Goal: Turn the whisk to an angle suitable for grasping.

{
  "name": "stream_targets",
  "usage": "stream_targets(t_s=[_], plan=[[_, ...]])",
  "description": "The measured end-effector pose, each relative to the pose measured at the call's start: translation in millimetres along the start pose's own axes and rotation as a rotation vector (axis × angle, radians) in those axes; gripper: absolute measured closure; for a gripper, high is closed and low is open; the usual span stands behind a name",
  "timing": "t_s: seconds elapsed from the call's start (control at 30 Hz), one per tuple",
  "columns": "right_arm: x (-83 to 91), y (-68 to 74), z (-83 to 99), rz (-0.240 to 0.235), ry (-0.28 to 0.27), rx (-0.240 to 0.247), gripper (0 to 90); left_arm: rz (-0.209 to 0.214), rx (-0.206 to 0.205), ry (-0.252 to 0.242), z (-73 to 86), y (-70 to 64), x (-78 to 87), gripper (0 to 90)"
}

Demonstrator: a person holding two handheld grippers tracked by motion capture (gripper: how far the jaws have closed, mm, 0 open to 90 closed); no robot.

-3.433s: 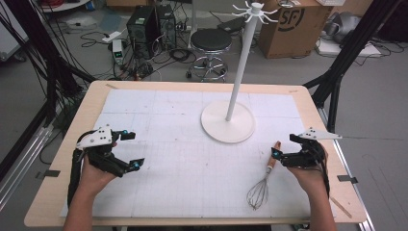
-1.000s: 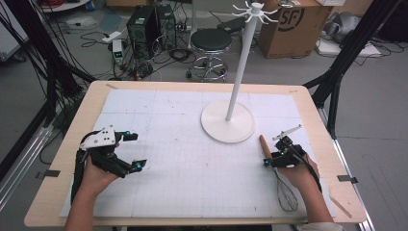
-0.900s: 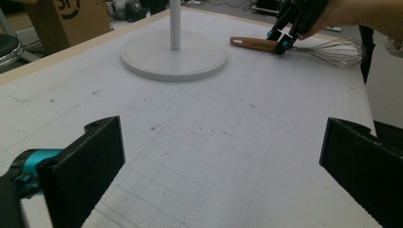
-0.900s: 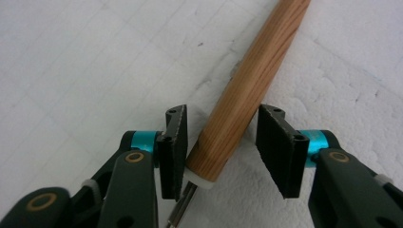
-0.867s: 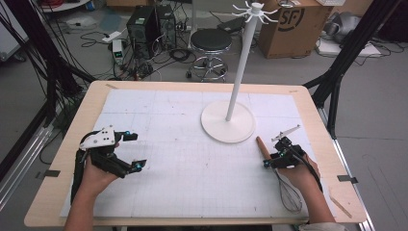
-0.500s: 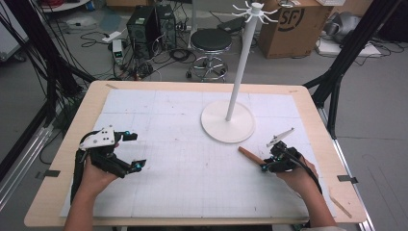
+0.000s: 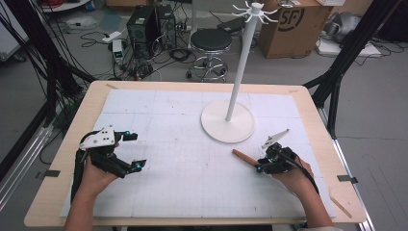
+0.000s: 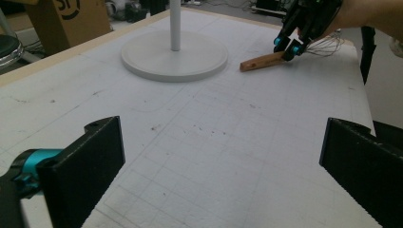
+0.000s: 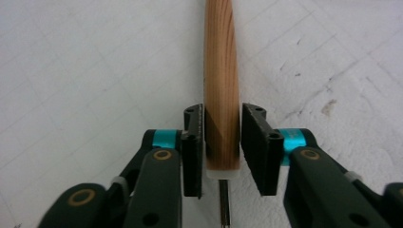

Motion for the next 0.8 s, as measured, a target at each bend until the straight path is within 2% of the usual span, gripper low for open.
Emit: stream_targets(t_s=[0.1,0.17,0.2,0.27,0.3,0.53,0.57,0.6,0.67,0.77,0.8], plan=[[1.1,0.0,1.3,-0.007,-0.001,-0.008,65.1,0.004,0.0,-0.001,0.0,-0.2,-0.5,1.7],[-2.6,1.5,1.2,-0.002,0.033,-0.004,62.4,0.001,0.0,-0.002,-0.2,-0.1,-0.2,1.7],[-2.6,1.5,1.2,-0.002,0.033,-0.004,62.4,0.002,0.0,-0.003,-0.3,-0.2,0.0,1.7],[-7.2,4.5,-0.8,0.0,0.057,0.005,63.2,0.001,-0.003,-0.004,-0.7,-0.2,0.3,1.7],[-7.6,7.3,-3.7,0.025,0.059,0.023,70.6,0.002,-0.003,-0.004,-0.8,-0.2,0.5,1.7],[-10.2,17.6,-10.7,0.05,0.061,0.078,72.3,0.004,-0.007,-0.004,-1.1,-1.6,0.3,1.7],[-10.9,19.5,-12.6,0.049,0.062,0.088,72.3,0.004,-0.006,-0.004,-1.2,-1.9,0.3,1.8],[-14.1,25.1,-18.4,0.02,0.055,0.104,72.3,0.006,-0.005,-0.006,-1.2,-2.2,0.2,1.8],[-16.3,28.7,-22.5,0.023,0.055,0.116,72.3,0.008,-0.004,-0.005,-1.2,-2.4,-0.7,1.7],[-24.1,43.2,-38.6,-0.002,0.048,0.162,72.3,0.008,-0.008,-0.002,-1.2,-2.4,-0.7,1.7],[-24.1,43.2,-38.6,-0.002,0.048,0.162,72.3,0.01,-0.007,-0.004,-1.2,-2.5,-0.5,1.7]])
Point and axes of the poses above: each handheld gripper's, and its own axes: x roughly backward along the jaws, z roughly out of its underside, y roughly to its left, the point moved 2 cm from there along -x, roughly forward along the jaws, and after that the axes turned 7 degrees about y, right-handed, at the moved point
